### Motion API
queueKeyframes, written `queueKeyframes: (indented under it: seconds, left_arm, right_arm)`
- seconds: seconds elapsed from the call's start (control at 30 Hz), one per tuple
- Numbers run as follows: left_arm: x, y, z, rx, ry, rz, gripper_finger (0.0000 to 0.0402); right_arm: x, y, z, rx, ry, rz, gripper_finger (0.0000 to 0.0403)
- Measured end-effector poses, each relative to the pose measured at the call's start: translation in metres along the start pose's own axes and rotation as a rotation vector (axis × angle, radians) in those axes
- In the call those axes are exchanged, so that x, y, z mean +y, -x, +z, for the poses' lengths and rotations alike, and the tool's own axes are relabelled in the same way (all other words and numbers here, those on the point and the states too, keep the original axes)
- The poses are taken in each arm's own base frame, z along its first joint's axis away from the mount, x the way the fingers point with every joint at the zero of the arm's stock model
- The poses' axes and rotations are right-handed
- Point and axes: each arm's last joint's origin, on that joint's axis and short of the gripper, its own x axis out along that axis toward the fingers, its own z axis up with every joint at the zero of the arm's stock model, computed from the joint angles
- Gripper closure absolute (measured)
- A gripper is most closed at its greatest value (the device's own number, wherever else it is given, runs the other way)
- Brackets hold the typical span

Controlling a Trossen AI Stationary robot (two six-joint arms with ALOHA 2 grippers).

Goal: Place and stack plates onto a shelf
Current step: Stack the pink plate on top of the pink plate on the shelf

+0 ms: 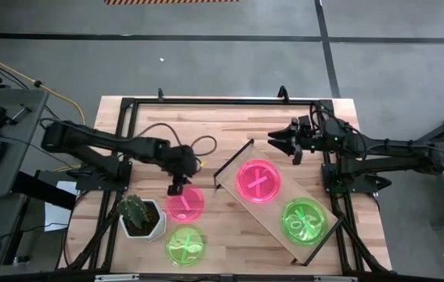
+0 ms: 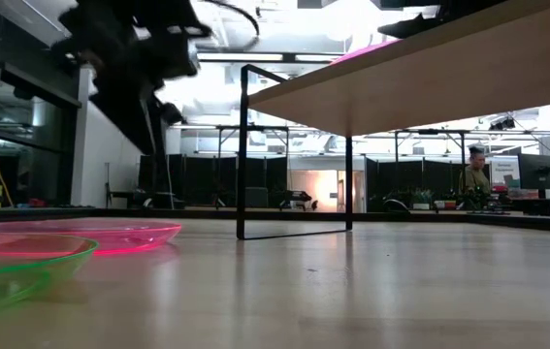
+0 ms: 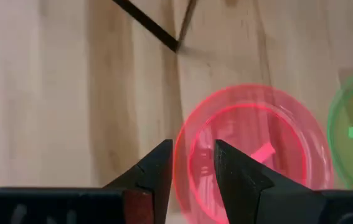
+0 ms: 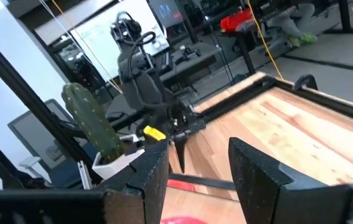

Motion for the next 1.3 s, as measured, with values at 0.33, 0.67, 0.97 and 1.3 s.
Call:
queueKeyframes:
  seconds: [0.33, 0.67, 0.97, 1.3]
  left_arm:
    - [0.005, -0.052, 0.0, 0.094, -0.01, -0.081, 0.0293]
    - [0.012, -0.064, -0.025, 0.02, 0.016, 0.006, 0.0293]
    - [0.01, -0.068, -0.031, 0.078, -0.154, -0.022, 0.0293]
    - [0.013, -0.073, -0.033, 0.104, -0.139, -0.054, 0.0308]
  right_arm:
    - [-0.002, -0.002, -0.004, 0.041, -0.006, -0.017, 0.0252]
    - [-0.003, -0.002, -0.006, 0.06, -0.008, -0.027, 0.0252]
    - [-0.004, -0.002, -0.007, 0.067, -0.03, -0.031, 0.0252]
    - [-0.004, -0.002, -0.007, 0.067, -0.031, -0.031, 0.0252]
